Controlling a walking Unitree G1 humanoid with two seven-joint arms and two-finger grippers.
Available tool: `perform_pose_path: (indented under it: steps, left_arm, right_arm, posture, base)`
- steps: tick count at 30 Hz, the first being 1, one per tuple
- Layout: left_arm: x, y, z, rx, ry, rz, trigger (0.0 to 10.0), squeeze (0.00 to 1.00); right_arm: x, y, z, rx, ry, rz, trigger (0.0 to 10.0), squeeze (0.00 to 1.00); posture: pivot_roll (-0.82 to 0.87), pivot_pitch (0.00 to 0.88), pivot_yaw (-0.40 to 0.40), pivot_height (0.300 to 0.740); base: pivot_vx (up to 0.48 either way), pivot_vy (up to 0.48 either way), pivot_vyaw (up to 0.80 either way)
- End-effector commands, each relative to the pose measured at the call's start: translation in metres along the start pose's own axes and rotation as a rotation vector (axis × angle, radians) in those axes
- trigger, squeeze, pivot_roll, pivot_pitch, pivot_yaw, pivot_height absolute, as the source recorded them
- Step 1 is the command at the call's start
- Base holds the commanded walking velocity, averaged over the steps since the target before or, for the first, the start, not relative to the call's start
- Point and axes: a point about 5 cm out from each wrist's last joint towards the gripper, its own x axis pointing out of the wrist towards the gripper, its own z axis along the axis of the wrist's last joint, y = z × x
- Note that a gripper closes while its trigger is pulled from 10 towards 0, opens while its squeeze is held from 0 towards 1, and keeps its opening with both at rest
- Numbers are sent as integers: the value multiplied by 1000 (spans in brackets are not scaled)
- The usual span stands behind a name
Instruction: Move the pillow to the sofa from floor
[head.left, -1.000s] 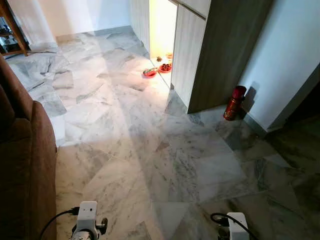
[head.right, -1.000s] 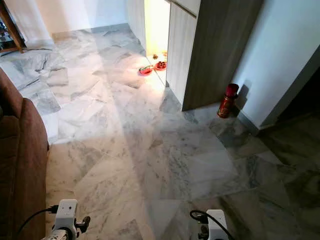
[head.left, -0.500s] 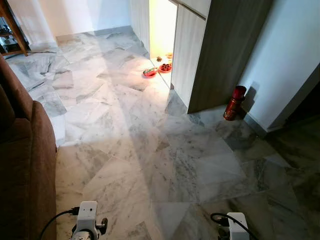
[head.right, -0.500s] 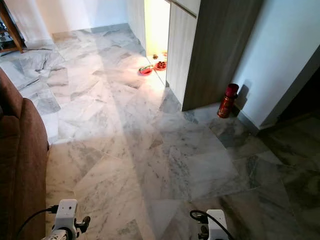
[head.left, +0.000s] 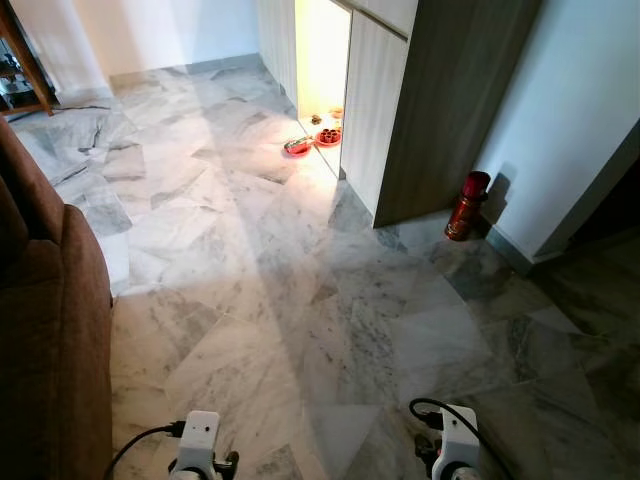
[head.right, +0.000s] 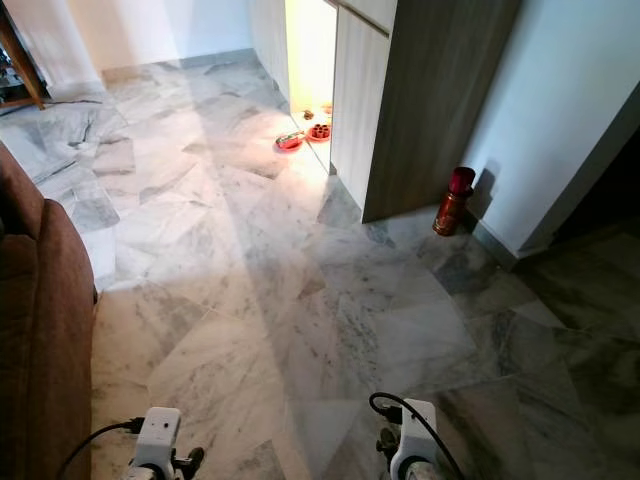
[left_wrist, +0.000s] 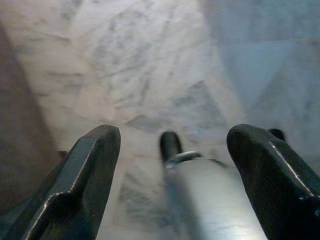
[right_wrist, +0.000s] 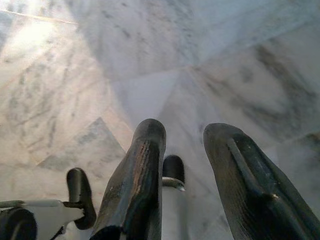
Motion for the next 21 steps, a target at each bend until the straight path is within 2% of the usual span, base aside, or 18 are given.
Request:
perform_pose_path:
  steps: [1, 10, 13, 21]
  left_arm:
    - [-2, 3, -9, 12, 38, -2, 10000, 0]
    - [-3, 9, -10, 15, 37, 8, 10000, 0]
    - [-1, 11, -2, 13, 20, 14, 10000, 0]
    - [0, 13, 2, 6, 16, 20, 10000, 0]
  right_arm:
    - [-1, -3, -3, 15, 11, -14, 10000, 0]
    - [0, -1, -1, 36, 5, -14, 10000, 0]
    - [0, 2, -1, 39, -1, -6, 10000, 0]
    - [0, 2, -1, 38, 3, 3, 10000, 0]
  posture:
    - [-40, 4, 2, 740]
    - [-48, 1, 24, 740]
    - [-49, 3, 27, 740]
    - [-28, 25, 15, 740]
  base:
    - [0, 0, 0]
    - [0, 0, 0]
    - [0, 0, 0]
    - [0, 0, 0]
